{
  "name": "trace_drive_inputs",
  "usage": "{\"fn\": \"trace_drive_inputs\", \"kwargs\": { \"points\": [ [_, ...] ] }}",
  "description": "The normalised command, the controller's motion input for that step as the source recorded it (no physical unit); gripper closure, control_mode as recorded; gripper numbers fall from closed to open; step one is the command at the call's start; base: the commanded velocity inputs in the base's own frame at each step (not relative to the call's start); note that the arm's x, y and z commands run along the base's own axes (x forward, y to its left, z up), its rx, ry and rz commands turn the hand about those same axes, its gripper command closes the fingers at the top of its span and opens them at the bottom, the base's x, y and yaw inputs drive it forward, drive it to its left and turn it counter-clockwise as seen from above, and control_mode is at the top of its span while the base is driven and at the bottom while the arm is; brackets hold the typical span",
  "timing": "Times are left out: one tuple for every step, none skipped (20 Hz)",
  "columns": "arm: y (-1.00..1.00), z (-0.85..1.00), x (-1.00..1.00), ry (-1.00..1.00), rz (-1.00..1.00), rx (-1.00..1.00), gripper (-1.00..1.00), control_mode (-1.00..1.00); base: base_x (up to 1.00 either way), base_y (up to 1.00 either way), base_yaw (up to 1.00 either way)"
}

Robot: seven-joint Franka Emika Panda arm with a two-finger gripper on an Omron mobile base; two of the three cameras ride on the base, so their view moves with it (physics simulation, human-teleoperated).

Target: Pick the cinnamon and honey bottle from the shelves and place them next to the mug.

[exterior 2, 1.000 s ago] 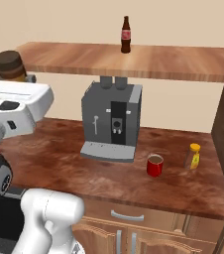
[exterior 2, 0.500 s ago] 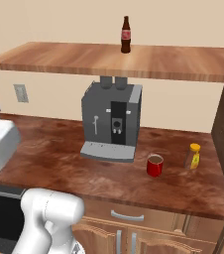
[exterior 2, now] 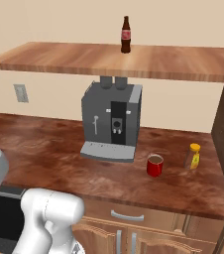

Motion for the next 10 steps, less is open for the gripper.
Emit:
{"fn": "trace_drive_inputs", "kwargs": {
  "points": [
    [-0.01, -0.75, 0.46, -0.13, 0.04, 0.0, 1.0, -1.0, 0.0, 0.0, 0.0],
    [-0.07, -0.74, 0.49, -0.13, 0.04, 0.0, 1.0, -1.0, 0.0, 0.0, 0.0],
    [-0.16, -0.79, 0.59, -0.11, 0.03, 0.0, 1.0, -1.0, 0.0, 0.0, 0.0],
    [-0.26, -0.73, 0.61, -0.1, 0.03, 0.0, 1.0, -1.0, 0.0, 0.0, 0.0],
    [-0.31, -0.68, 0.57, -0.12, 0.02, 0.0, 1.0, -1.0, 0.0, 0.0, 0.0],
    [-0.34, -0.68, 0.59, -0.12, 0.02, 0.0, 1.0, -1.0, 0.0, 0.0, 0.0],
    [-0.37, -0.6, 0.56, -0.13, 0.01, 0.0, 1.0, -1.0, 0.0, 0.0, 0.0],
    [-0.39, -0.64, 0.51, -0.14, 0.01, 0.0, 1.0, -1.0, 0.0, 0.0, 0.0],
    [-0.41, -0.59, 0.49, -0.15, 0.01, 0.0, 1.0, -1.0, 0.0, 0.0, 0.0],
    [-0.4, -0.59, 0.41, -0.17, 0.02, 0.0, 1.0, -1.0, 0.0, 0.0, 0.0]
  ]
}}
